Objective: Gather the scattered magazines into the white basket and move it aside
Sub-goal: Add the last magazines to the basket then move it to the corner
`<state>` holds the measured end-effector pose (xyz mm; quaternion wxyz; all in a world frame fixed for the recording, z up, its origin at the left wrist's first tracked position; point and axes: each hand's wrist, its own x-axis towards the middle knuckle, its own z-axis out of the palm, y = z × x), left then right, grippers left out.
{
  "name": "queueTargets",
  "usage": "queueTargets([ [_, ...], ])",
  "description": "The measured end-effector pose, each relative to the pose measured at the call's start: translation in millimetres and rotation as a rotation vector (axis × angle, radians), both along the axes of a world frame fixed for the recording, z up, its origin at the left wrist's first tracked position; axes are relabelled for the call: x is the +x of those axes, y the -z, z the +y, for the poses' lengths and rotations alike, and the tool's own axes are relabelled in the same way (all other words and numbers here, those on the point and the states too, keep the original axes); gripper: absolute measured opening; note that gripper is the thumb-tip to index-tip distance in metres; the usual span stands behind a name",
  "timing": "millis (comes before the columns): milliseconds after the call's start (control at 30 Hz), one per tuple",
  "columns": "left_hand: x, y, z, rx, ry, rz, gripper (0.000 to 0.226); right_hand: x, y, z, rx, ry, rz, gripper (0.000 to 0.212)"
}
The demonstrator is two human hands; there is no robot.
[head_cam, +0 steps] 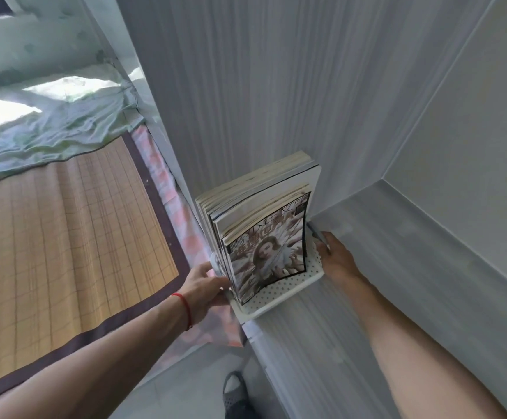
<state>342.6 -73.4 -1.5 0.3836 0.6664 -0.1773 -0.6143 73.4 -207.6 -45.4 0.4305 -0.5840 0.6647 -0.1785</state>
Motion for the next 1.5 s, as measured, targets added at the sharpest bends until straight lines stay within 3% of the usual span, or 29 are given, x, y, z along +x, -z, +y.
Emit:
queueTargets([
  [167, -2, 2, 8, 0.081, 0.050, 0.127, 0.025, 8, 4, 24, 0.088, 0.368, -0.042, 0.040],
  [400, 5, 14, 18, 0.077, 0.060, 0.097, 0.036, 4, 2, 17, 0.063, 0.204, 0.020, 0.032],
  [633, -9, 22, 29, -0.051, -0.045, 0.259, 0.033, 2, 1, 16, 0.044, 0.144, 0.055, 0.030],
  [867, -17, 13, 34, -0.034, 0.061, 0.142, 0.050, 3, 0, 11, 0.058, 0.137, 0.033, 0.029],
  [1000, -13, 13, 31, 0.061, 0.003, 0.221, 0.044, -1, 1, 11, 0.125, 0.122, -0.022, 0.037],
  [1167, -6, 16, 31, 0.063, 0.006, 0.061, 0.069, -1, 1, 25, 0.170, 0.161, -0.092, 0.048],
  [1333, -18, 12, 31, 0.026, -0.053, 0.129, 0.040, 4, 0, 36, 0.208, 0.244, -0.150, 0.049],
  [1500, -29, 8, 32, -0.003, -0.103, 0.189, 0.033, 5, 4, 30, 0.194, 0.247, -0.151, 0.041],
])
